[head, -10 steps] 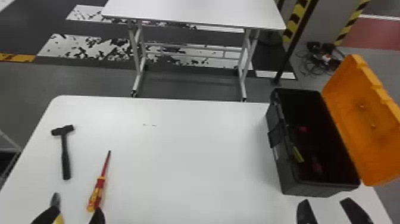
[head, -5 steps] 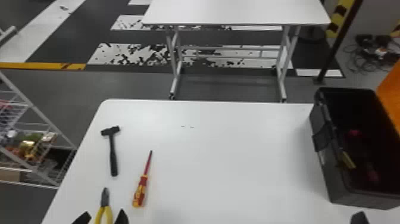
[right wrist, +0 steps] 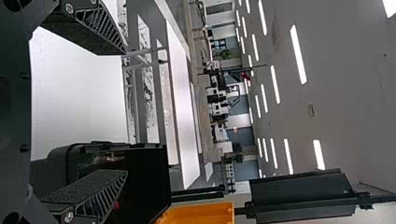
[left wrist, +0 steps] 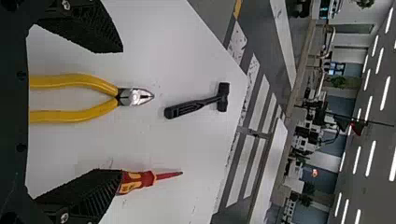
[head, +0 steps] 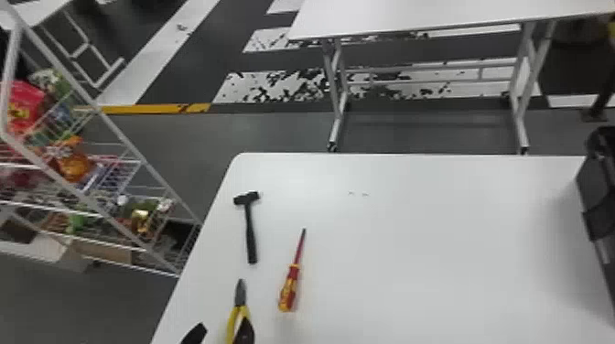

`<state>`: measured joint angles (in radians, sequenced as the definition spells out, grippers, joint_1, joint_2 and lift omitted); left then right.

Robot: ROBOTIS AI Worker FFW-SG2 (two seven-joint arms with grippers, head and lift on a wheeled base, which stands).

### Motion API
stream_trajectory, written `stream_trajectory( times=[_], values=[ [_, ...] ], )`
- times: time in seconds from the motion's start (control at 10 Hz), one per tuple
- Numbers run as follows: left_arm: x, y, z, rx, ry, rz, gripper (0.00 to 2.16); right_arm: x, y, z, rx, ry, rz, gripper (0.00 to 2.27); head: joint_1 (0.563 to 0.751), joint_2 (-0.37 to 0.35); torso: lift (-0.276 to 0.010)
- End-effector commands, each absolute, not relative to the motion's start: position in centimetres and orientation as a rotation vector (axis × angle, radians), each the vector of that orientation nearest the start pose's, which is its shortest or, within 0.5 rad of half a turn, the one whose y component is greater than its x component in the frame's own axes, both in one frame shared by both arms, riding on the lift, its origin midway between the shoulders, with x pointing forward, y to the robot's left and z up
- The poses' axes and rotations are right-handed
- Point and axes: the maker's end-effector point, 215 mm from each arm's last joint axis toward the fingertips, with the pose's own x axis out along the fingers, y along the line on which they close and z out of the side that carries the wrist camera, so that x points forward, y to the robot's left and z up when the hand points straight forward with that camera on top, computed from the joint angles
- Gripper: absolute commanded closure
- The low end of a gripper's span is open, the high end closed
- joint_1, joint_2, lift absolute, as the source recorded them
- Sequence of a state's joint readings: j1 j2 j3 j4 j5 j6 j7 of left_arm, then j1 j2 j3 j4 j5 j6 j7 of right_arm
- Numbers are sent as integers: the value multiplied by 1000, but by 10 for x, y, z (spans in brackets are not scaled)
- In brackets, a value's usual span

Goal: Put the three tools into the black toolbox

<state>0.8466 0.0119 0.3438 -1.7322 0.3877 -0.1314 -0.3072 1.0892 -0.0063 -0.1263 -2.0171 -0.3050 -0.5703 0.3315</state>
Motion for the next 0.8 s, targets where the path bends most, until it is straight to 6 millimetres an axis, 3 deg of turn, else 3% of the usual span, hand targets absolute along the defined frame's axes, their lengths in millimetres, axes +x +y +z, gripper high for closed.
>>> stream_trajectory(
  times=[0.0,0.4,0.7],
  values=[
    [227,380,-552,-250,463,136,83,228,-262,-365,140,21,102,97,695,318,-51],
    [233,376,-583,-258,549,136,83,223,-261,-355,128,-7,101,97,695,316,-51],
    [236,381,-588,-220,572,159,87,220,-262,-346,118,-35,100,97,695,315,-51]
  ],
)
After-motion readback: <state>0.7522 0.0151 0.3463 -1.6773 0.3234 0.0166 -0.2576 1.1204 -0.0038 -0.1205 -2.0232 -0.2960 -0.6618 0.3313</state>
